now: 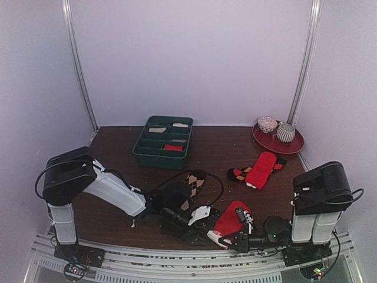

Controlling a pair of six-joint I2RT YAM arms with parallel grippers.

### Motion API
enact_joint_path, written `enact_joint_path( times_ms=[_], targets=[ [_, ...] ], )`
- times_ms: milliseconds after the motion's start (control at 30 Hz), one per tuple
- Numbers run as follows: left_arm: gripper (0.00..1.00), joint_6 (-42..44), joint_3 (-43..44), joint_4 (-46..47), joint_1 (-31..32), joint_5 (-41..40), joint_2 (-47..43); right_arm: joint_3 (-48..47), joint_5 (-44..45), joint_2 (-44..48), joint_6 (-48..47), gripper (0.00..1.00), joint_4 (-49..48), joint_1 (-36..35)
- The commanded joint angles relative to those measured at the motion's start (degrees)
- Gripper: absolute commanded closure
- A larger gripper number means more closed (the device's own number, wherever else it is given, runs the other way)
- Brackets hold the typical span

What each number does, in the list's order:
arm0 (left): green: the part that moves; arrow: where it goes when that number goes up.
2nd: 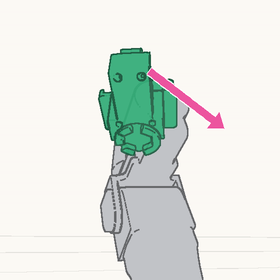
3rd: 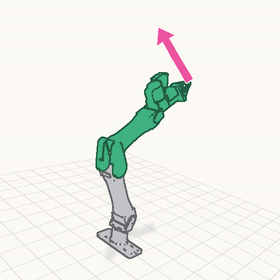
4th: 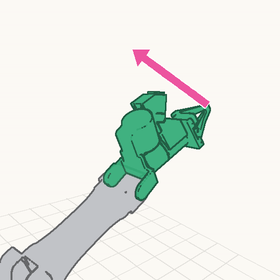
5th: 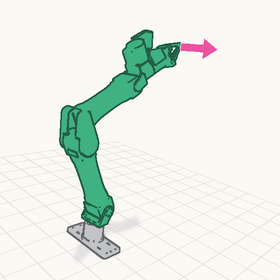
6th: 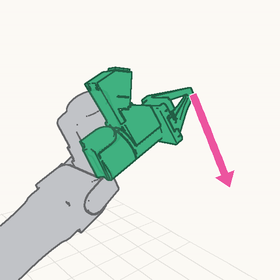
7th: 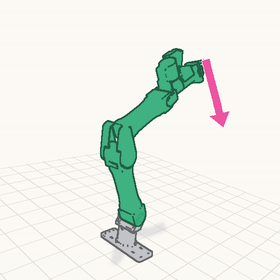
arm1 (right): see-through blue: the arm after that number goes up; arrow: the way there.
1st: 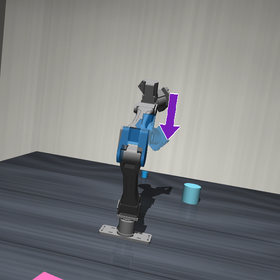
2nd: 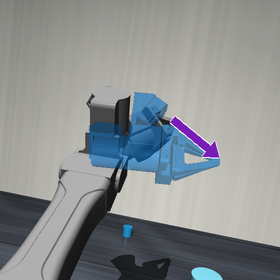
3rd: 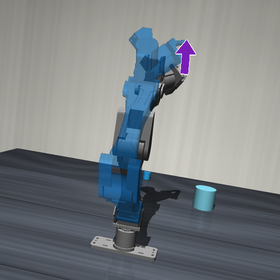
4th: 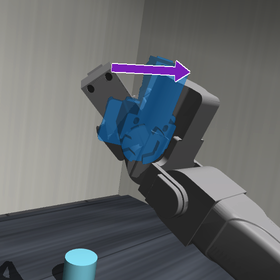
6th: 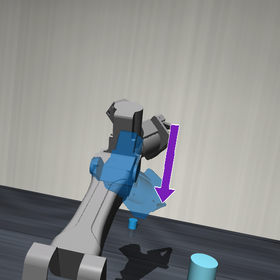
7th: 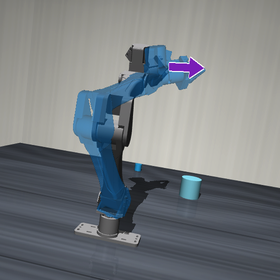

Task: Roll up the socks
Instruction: Roll the sock at the center of the board.

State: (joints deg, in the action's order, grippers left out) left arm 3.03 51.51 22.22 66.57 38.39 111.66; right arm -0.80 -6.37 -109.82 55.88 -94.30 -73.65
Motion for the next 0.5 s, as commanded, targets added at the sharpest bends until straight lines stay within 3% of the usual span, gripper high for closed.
enact_joint_path(
  times_ms=[0, 333, 400, 467],
  targets=[
    [0.47, 1.3, 1.9, 0.7, 0.3, 3.1, 1.6, 2.9, -4.7, -3.3, 3.5, 0.92, 8.8, -0.2],
    [0.52, 1.8, 4.9, -2.1, 0.3, 3.1, 5.3, 0.5, -5.8, 0.8, 1.7, 0.92, 19.3, -0.3],
    [0.58, 1.9, 5.0, -2.9, 0.3, 3.0, 6.0, 0.2, -5.9, 1.4, 1.4, 0.92, 20.7, -0.2],
    [0.71, 2.3, 5.3, -4.8, 0.3, 3.0, 6.5, -0.1, -5.9, 1.9, 1.0, 0.92, 21.8, -0.3]
  ],
)
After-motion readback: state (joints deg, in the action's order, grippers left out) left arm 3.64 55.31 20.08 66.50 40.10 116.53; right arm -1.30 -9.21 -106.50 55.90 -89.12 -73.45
